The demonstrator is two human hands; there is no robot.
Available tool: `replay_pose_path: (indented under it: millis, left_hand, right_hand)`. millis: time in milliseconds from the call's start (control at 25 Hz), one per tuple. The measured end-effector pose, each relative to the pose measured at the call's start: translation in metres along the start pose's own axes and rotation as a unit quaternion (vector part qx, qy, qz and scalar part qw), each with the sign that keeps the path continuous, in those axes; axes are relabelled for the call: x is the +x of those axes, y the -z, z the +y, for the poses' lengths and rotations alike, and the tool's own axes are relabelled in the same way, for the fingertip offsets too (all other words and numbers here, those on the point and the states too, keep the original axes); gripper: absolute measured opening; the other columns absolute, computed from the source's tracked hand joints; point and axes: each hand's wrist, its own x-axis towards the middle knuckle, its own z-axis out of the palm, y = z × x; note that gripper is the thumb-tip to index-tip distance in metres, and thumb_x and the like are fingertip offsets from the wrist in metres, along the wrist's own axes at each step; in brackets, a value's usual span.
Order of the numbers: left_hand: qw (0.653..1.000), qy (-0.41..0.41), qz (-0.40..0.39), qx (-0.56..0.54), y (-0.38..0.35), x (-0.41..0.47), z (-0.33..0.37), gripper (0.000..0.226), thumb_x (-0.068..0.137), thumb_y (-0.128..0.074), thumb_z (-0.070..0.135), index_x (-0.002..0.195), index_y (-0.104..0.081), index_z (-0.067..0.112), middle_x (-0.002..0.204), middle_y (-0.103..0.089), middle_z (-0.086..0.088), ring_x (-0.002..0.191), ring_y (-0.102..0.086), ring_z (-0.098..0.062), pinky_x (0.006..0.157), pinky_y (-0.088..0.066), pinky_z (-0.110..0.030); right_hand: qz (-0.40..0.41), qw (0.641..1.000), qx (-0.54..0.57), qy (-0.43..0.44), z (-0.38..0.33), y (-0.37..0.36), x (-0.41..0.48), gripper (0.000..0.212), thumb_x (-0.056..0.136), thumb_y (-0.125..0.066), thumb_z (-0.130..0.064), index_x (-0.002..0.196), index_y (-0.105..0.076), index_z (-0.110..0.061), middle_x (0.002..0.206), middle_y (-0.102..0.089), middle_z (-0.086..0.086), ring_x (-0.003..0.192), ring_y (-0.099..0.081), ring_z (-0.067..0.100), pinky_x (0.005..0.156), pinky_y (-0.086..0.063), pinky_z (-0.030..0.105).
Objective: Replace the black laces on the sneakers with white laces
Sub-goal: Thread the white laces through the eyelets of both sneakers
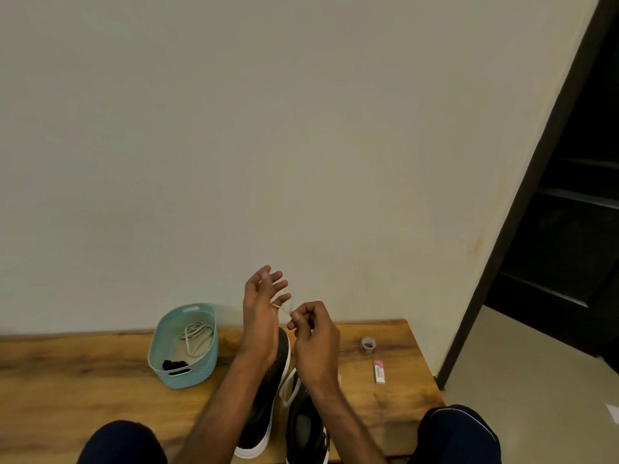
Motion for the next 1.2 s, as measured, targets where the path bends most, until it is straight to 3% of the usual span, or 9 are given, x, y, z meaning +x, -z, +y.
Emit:
replay_pose_path:
  millis: [80, 200, 280, 400, 560, 680, 1000, 1120, 1200]
  left_hand:
    - [0.988, -0.033, 0.051, 0.143, 0.009, -0.011, -0.002, 0.032, 0.102, -0.044, 0.038, 0.124, -0.054, 0.017, 0.122, -0.061, -0.005, 0.111, -0.061, -0.021, 0.084, -0.048, -0.028]
    - [0.974, 0.022, 0.013, 0.226, 0.013, -0.035, -0.001, 0.036, 0.100, -0.045, 0.045, 0.111, -0.066, 0.019, 0.104, -0.071, 0.000, 0.096, -0.066, -0.020, 0.073, -0.049, -0.028]
    - [0.975, 0.024, -0.029, 0.217, 0.006, -0.040, 0.007, 0.030, 0.100, -0.052, 0.036, 0.099, -0.074, 0.017, 0.089, -0.075, 0.000, 0.082, -0.069, -0.015, 0.066, -0.050, -0.026]
    - [0.972, -0.047, -0.010, 0.230, -0.006, -0.033, 0.027, 0.016, 0.096, -0.061, 0.019, 0.092, -0.077, 0.018, 0.078, -0.074, 0.003, 0.065, -0.064, -0.003, 0.059, -0.048, -0.015]
    - [0.953, -0.144, -0.001, 0.267, -0.017, -0.008, 0.074, 0.014, 0.094, -0.064, 0.024, 0.097, -0.078, 0.023, 0.086, -0.074, 0.010, 0.073, -0.062, -0.009, 0.068, -0.051, -0.023]
    - [0.928, -0.206, -0.040, 0.308, -0.041, 0.009, 0.111, 0.011, 0.085, -0.075, 0.022, 0.095, -0.079, 0.020, 0.085, -0.076, 0.008, 0.080, -0.069, -0.004, 0.077, -0.055, -0.026]
    - [0.928, -0.188, -0.037, 0.318, -0.055, 0.021, 0.123, 0.004, 0.084, -0.076, 0.018, 0.088, -0.078, 0.019, 0.080, -0.076, 0.007, 0.084, -0.071, -0.011, 0.084, -0.058, -0.041]
    - [0.935, -0.188, -0.041, 0.299, -0.051, 0.019, 0.122, 0.008, 0.093, -0.066, 0.015, 0.090, -0.072, 0.017, 0.087, -0.076, 0.002, 0.086, -0.071, -0.016, 0.083, -0.056, -0.034]
    - [0.956, -0.143, -0.047, 0.252, -0.038, 0.018, 0.113, 0.015, 0.101, -0.051, 0.013, 0.097, -0.065, 0.009, 0.091, -0.073, -0.005, 0.079, -0.068, -0.020, 0.075, -0.056, -0.030]
  right_hand:
    - [0.027, 0.999, 0.040, -0.012, -0.004, 0.004, 0.000, 0.009, 0.097, -0.059, -0.007, 0.090, -0.060, -0.013, 0.078, -0.067, 0.000, 0.073, -0.063, 0.006, 0.065, -0.048, 0.012]
    - [0.035, 0.998, 0.049, 0.000, -0.012, 0.005, 0.003, 0.012, 0.098, -0.058, -0.007, 0.090, -0.060, -0.016, 0.080, -0.067, -0.003, 0.075, -0.064, 0.007, 0.064, -0.049, 0.014]
    - [0.017, 0.999, 0.041, 0.012, -0.017, 0.001, 0.001, 0.009, 0.098, -0.057, -0.009, 0.092, -0.060, -0.015, 0.083, -0.068, -0.004, 0.077, -0.065, 0.005, 0.064, -0.050, 0.014]
    - [-0.004, 0.999, 0.039, 0.026, -0.032, 0.002, 0.003, 0.009, 0.101, -0.053, -0.011, 0.096, -0.058, -0.016, 0.083, -0.068, -0.001, 0.074, -0.065, 0.006, 0.065, -0.051, 0.017]
    - [0.024, 0.994, 0.094, 0.042, -0.080, 0.019, 0.039, 0.009, 0.100, -0.052, -0.006, 0.098, -0.056, -0.014, 0.079, -0.073, 0.003, 0.072, -0.067, 0.011, 0.064, -0.052, 0.020]
    - [-0.014, 0.981, 0.190, 0.031, -0.122, 0.029, 0.071, 0.015, 0.097, -0.055, 0.001, 0.107, -0.061, -0.008, 0.082, -0.075, 0.009, 0.074, -0.068, 0.018, 0.069, -0.058, 0.027]
    - [-0.083, 0.978, 0.191, -0.004, -0.162, 0.041, 0.085, 0.021, 0.095, -0.057, 0.007, 0.109, -0.068, -0.002, 0.087, -0.074, 0.012, 0.080, -0.071, 0.019, 0.076, -0.060, 0.027]
    - [-0.076, 0.985, 0.154, -0.003, -0.160, 0.043, 0.082, 0.023, 0.095, -0.055, 0.004, 0.107, -0.068, -0.009, 0.087, -0.074, 0.006, 0.074, -0.066, 0.014, 0.063, -0.055, 0.023]
    - [-0.057, 0.994, 0.097, 0.010, -0.141, 0.047, 0.078, 0.026, 0.094, -0.052, 0.001, 0.109, -0.064, -0.017, 0.086, -0.074, 0.003, 0.068, -0.063, 0.010, 0.053, -0.045, 0.019]
